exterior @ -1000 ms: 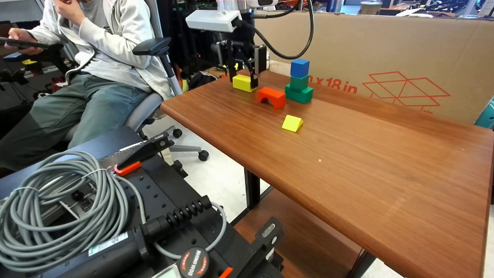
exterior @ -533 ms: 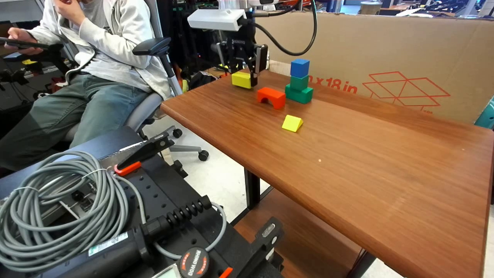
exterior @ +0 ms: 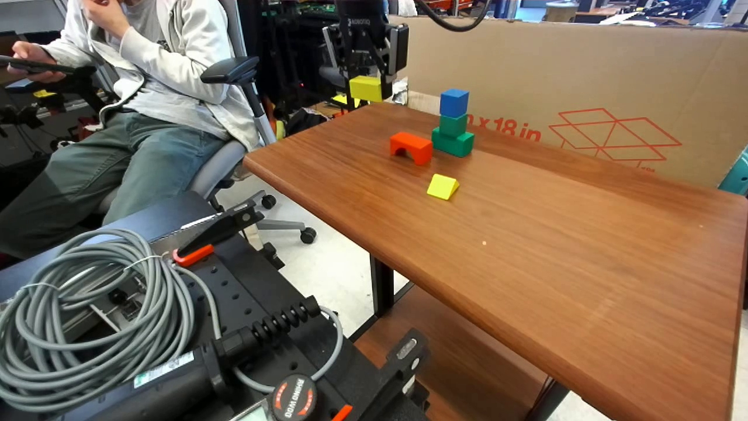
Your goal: Pick up the yellow block and put it on top of the green and blue blocks.
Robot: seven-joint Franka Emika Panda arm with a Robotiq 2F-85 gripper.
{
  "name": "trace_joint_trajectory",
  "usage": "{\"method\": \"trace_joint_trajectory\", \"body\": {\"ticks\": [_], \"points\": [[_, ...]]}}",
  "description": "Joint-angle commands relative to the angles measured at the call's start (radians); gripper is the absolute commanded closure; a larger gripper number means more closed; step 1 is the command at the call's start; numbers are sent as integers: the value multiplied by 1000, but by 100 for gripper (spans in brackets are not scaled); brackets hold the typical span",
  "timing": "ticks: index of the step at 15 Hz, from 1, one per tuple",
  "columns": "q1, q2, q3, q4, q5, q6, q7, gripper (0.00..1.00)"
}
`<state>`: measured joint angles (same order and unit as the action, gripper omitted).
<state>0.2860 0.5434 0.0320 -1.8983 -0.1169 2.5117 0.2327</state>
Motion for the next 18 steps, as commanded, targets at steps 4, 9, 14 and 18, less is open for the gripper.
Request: {"method": "trace_joint_trajectory", "body": {"ticks": [4, 9, 14, 18], "points": [[-101, -113, 18, -62, 36, -64, -95, 58], [-195, -147, 30, -50, 103, -142, -217, 58], [-243, -161, 23, -34, 150, -184, -293, 58], [-234, -122, -8, -13, 105, -184, -242, 58]]}}
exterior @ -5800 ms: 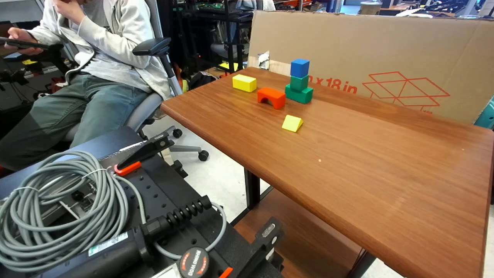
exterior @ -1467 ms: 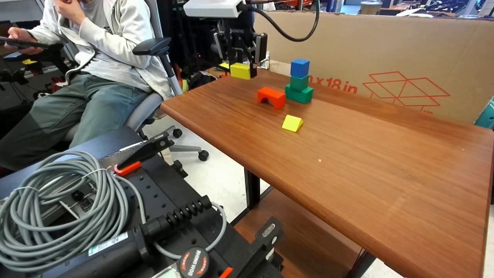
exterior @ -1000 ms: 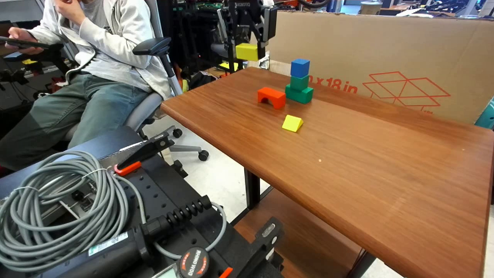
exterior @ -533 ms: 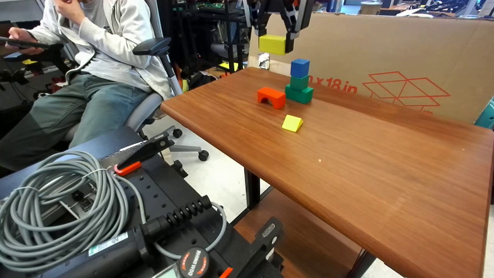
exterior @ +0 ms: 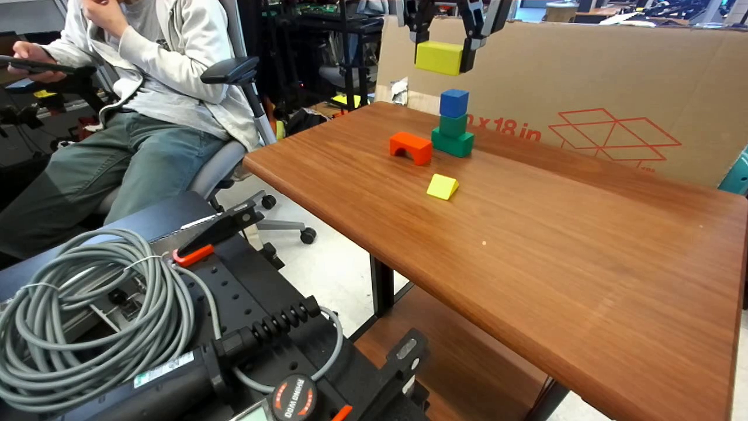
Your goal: Pick up the yellow block and put it on top of the green and blue blocks.
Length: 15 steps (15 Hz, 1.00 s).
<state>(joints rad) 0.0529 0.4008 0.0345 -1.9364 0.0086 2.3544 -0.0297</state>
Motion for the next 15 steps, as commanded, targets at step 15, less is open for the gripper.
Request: {"method": "trace_joint_trajectory", "body": {"ticks": [15], "points": [[-7, 103, -12, 114, -22, -30, 23, 58]]}}
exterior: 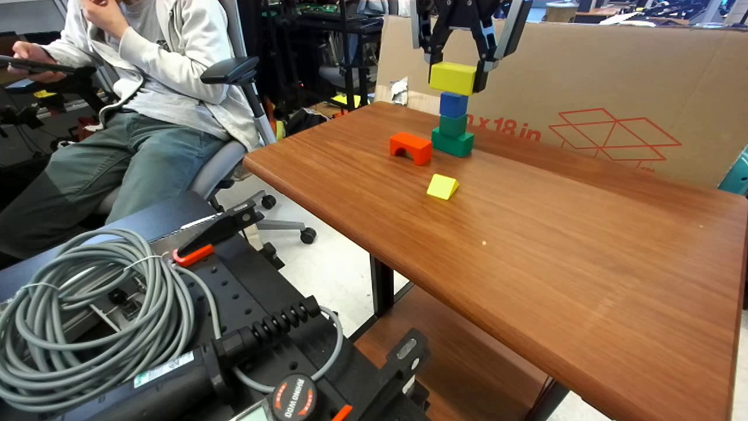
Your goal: Pick up the yellow block and put it on top of the green and blue blocks.
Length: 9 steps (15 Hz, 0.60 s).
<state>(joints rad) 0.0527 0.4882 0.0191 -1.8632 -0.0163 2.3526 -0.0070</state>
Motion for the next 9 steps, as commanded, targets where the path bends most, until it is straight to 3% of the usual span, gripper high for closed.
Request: {"method": "trace_joint_trajectory", "body": {"ticks": [1, 9], "points": [[-6, 16, 3, 43, 1, -24, 2, 58], [14, 55, 3, 83, -12, -8, 17, 58]]}}
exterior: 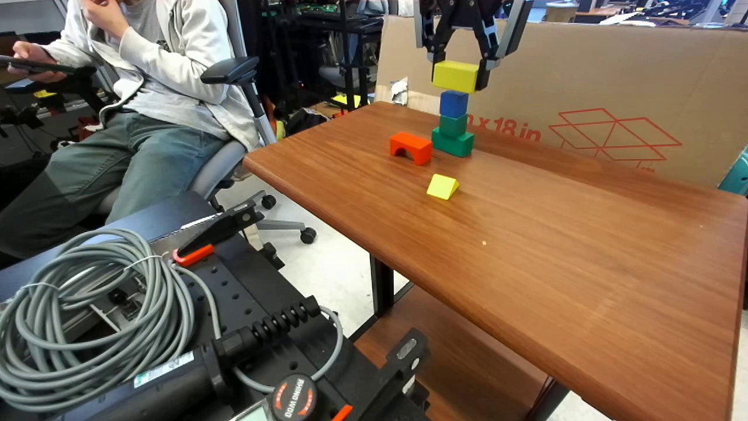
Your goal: Pick up the yellow block and put it on top of the green and blue blocks.
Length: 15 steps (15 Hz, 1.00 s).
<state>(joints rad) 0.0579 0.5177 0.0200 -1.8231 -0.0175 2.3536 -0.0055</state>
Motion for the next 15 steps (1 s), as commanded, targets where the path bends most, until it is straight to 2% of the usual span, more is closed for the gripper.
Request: {"method": "trace_joint_trajectory", "body": {"ticks": [1, 7, 15], "points": [[11, 29, 2, 48, -11, -10, 17, 58], [35, 41, -9, 69, -45, -20, 53, 58], [30, 56, -10, 77, -49, -31, 60, 58]]}}
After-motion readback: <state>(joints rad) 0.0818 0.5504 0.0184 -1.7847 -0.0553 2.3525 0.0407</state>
